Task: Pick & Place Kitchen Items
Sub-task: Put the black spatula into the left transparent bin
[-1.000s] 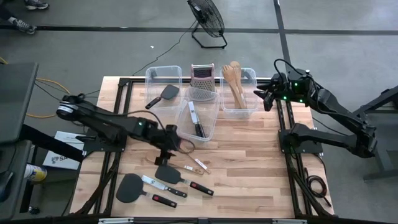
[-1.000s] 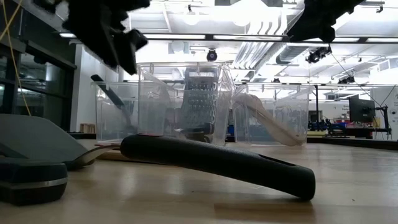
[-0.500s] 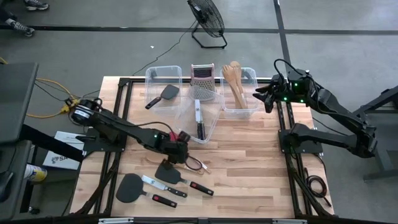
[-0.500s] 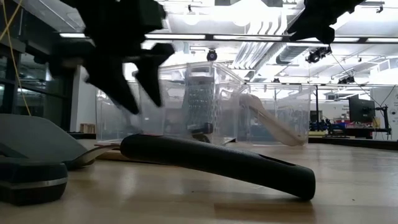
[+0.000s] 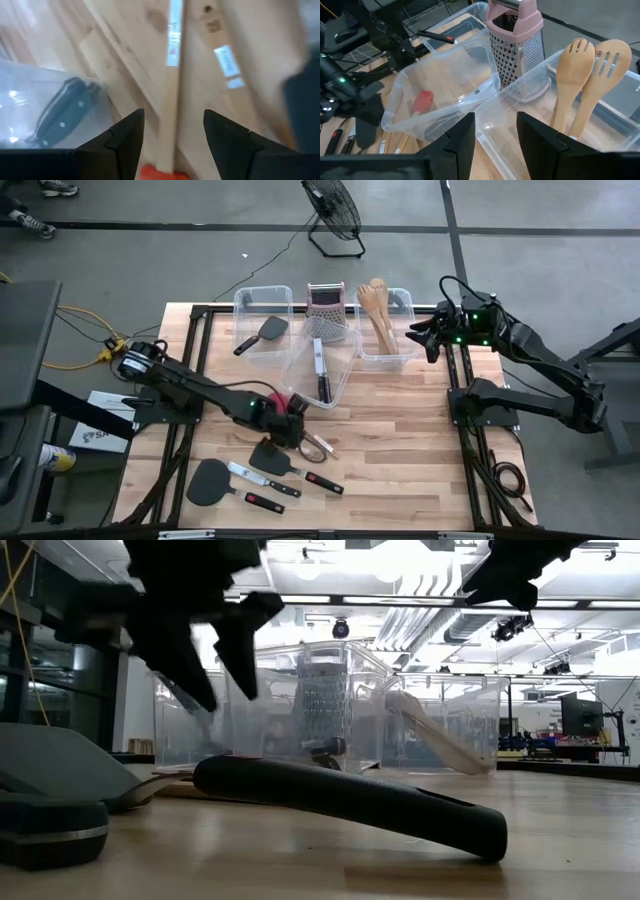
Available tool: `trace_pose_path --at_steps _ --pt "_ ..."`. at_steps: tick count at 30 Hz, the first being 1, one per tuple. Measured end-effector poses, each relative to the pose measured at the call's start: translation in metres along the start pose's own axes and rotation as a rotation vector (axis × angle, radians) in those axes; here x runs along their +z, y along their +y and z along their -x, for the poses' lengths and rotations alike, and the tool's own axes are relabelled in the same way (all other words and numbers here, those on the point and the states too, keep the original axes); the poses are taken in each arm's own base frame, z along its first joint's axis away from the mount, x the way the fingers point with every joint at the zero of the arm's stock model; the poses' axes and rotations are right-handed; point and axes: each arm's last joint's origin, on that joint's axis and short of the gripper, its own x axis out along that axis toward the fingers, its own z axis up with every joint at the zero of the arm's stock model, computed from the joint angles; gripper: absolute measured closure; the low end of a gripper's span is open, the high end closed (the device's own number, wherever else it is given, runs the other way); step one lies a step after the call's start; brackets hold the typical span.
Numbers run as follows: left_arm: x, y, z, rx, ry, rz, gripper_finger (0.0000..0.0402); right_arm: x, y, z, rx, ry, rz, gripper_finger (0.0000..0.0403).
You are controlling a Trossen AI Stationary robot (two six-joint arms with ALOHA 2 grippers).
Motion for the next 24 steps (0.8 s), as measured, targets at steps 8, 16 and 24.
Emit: trace_pose_path --at_steps 8,16,24 --pt "0.011 -0.025 0.023 -0.095 0.081 0.065 0.0204 0.000 0.000 0.000 0.000 -0.001 0.000 0.0266" --pt "0.012 -0.050 0.031 -0.222 0.124 0.179 0.0204 0.000 0.000 0.000 0.001 0.000 -0.004 0.0266" --pt "0.022 -0.049 0.030 -0.262 0.024 0.237 0.0204 0.000 0.001 0.000 0.024 0.005 -0.031 0.0266"
